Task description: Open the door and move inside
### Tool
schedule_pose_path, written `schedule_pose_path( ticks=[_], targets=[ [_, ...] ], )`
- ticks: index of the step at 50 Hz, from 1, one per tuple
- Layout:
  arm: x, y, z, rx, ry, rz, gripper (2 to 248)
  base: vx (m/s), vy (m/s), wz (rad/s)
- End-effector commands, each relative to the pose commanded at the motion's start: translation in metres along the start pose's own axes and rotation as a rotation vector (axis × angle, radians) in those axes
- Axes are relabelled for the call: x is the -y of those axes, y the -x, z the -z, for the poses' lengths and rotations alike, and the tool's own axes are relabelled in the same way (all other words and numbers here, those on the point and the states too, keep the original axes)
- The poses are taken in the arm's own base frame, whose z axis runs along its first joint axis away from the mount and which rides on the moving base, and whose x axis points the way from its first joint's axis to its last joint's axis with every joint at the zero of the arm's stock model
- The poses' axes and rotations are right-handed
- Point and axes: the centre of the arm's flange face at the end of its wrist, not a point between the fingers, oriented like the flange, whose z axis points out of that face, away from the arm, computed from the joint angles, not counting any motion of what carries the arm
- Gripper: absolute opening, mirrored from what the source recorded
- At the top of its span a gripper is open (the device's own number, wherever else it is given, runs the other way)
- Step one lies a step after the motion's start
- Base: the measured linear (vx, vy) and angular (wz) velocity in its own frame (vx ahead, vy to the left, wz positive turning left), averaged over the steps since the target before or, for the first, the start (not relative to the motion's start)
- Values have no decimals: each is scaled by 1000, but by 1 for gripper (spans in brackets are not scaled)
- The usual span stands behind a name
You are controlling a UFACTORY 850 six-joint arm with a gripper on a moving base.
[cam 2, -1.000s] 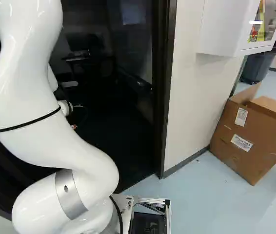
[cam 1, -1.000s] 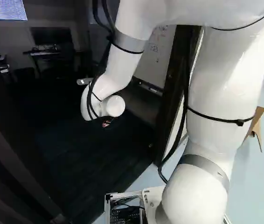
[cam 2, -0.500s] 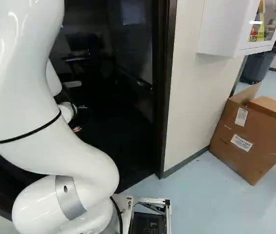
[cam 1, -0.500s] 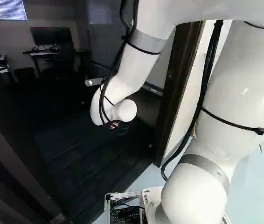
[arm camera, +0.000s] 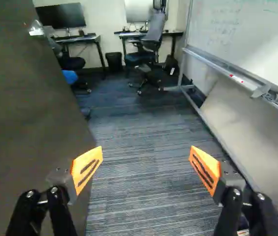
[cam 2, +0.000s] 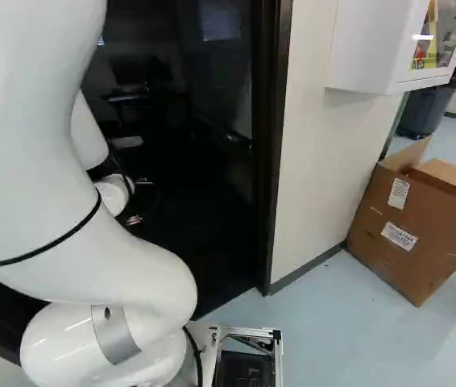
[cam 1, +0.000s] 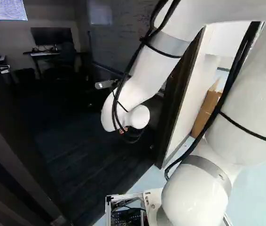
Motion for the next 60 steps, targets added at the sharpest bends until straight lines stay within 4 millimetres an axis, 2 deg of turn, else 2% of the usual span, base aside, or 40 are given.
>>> schedule_pose_path(
  ticks=[60],
  targets=[
    [-73, 13, 39, -18, 204, -74, 247, 0, 0, 0]
  ],
)
